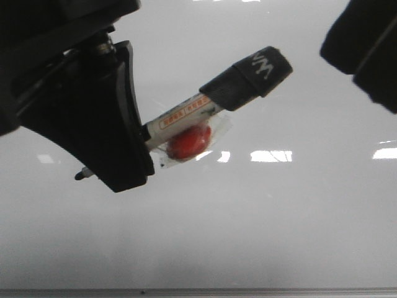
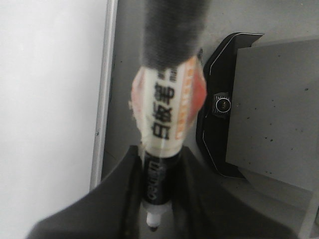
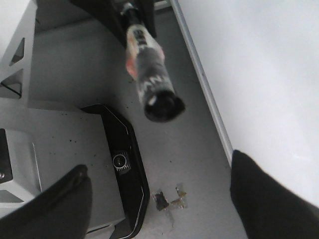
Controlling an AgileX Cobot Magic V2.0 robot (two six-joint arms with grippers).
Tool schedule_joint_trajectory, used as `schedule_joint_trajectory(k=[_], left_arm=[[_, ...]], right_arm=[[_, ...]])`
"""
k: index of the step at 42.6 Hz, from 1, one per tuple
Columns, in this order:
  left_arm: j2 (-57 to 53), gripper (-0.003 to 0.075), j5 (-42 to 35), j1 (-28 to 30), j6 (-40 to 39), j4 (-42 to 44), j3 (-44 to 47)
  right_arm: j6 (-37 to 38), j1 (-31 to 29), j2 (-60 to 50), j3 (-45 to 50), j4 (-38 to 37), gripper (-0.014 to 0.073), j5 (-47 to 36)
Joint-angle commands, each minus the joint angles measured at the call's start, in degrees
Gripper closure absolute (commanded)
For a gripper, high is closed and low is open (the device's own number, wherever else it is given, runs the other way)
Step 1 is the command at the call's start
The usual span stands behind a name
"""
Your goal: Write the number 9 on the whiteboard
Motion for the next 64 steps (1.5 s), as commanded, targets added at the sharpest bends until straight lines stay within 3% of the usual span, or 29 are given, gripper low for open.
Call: schedule_joint_trajectory(k=[1,11,20,31,35,41,45,49,55,61,64], left_arm=[[-1.59,0.0739,-1.35,-0.51,1.16,-0.93,-1.90],[-1.59,0.0739,-1.49,-0.51,1.41,-0.93,-1.90],[-1.59,0.0739,-1.63,-0.51,1.41,-0.93,-1.90],[-1.59,0.0736,-2.74,-0.51,1.41,-0.93,-1.90],[-1.59,0.0673,-2.77,-0.51,1.41,-0.93,-1.90],[-1.81,0.0404,-2.77,-0.51,1.41,-0.93,-1.90],[-2.59,0.0278,-2.83,-0.15,0.48,-0.81,-1.90],[-4.23,0.0254,-2.72,0.46,-0.45,-0.81,-1.90],[-8.66,0.0258,-0.97,3.46,-2.81,-0.81,-1.76],[-15.80,0.0258,-1.12,10.09,-5.57,-0.94,0.40],[-19.22,0.0258,-1.25,13.66,-8.13,-1.04,2.41]], right_arm=[[-1.60,3.08,0.85,-1.97,3.06,0.0003,-5.07],[-1.60,8.48,4.26,-1.97,3.26,0.0031,-12.99],[-1.60,9.24,5.99,-1.97,3.47,0.0300,-14.08],[-1.60,9.24,6.07,-1.97,3.58,0.0470,-13.60],[-1.60,9.24,6.07,-1.97,3.57,0.0548,-13.25],[-1.60,9.24,6.07,-1.97,3.57,0.0638,-13.08],[-1.32,9.24,6.07,-1.97,3.57,0.0663,-13.01],[-0.71,9.04,5.77,-1.97,2.34,0.0662,-12.28],[7.61,6.34,3.28,-2.07,-6.63,0.0662,-10.72],[17.80,-1.77,-1.48,-2.00,-13.67,0.0662,-6.99],[18.88,-6.88,-4.09,-1.69,-13.67,0.0662,-5.80]])
